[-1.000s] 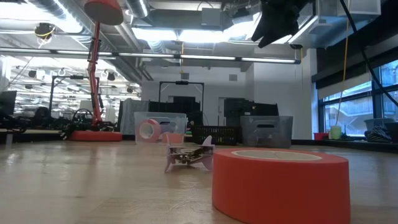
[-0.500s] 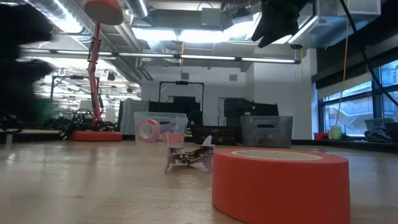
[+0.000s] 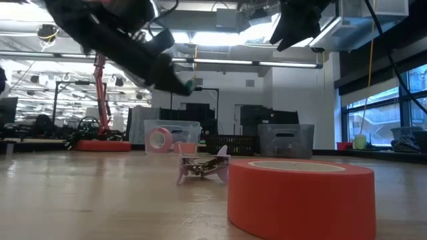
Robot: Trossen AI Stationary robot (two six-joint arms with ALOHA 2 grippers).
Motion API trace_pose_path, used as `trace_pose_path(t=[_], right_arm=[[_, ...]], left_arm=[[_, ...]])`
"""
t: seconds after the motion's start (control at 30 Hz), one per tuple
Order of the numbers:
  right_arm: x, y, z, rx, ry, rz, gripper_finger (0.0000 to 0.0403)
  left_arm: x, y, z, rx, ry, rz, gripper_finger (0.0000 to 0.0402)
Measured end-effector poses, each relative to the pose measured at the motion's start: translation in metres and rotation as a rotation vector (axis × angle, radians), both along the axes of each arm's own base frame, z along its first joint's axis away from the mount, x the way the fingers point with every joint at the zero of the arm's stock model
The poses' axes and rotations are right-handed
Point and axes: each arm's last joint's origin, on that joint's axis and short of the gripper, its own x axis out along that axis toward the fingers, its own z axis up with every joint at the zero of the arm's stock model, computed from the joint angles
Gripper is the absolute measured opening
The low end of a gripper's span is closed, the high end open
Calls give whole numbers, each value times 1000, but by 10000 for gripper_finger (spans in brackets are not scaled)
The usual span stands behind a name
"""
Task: Pick and place Stapler, Stapler remover, tape
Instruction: Put the green stapler into the left black bin
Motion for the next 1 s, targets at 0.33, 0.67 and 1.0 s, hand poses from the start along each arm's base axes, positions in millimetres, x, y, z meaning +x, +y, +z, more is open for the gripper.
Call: trace_pose_path(t=[0.33,0.67,1.0], right_arm=[[0,0,0,0,0,0,279],[0,0,0,0,0,0,279],[0,0,0,0,0,0,279]], left_arm=[[8,95,23,17,-108,5,59],[80,161,18,21,44,-19,59],[129,198,1,-19,346,-102,59]])
